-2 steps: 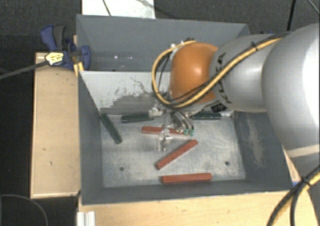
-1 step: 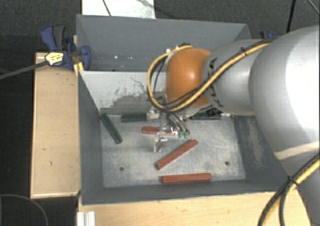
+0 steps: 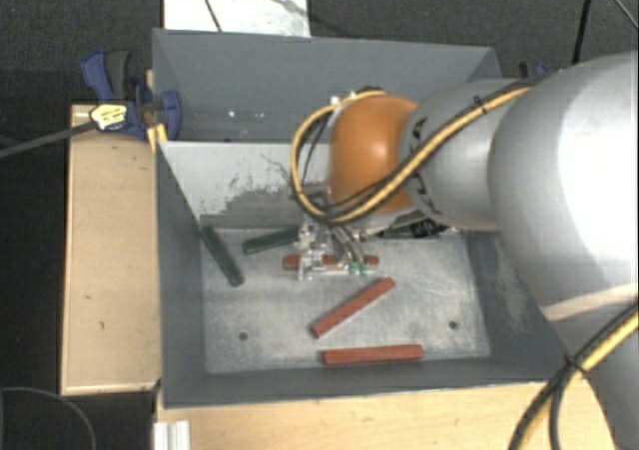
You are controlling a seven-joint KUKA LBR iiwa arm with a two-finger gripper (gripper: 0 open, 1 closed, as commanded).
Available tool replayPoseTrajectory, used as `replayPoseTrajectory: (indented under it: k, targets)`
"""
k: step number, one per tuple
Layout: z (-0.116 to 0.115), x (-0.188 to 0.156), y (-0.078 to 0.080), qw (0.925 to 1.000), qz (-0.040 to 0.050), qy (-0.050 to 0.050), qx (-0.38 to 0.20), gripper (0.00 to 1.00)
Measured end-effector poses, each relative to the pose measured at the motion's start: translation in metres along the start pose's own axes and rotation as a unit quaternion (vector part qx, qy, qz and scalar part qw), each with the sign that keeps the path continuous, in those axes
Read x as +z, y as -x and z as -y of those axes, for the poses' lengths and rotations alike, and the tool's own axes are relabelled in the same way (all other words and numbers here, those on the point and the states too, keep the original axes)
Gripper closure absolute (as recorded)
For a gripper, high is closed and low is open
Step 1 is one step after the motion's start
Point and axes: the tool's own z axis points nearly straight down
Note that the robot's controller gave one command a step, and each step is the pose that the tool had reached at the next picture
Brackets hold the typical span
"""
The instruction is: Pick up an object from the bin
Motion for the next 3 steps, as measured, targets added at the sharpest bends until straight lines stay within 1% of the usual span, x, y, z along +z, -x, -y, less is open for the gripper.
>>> replayPoseTrajectory:
  k: [1,2,3]
  targets:
    - [0.0,0.0,0.0,1.0,0.0,0.0,0.0,1.0]
    - [0.0,-0.003,-0.002,1.0,-0.0031,-0.001,0.0,1.0]
    - [0.001,-0.022,-0.003,1.0,-0.0083,-0.002,0.0,1.0]
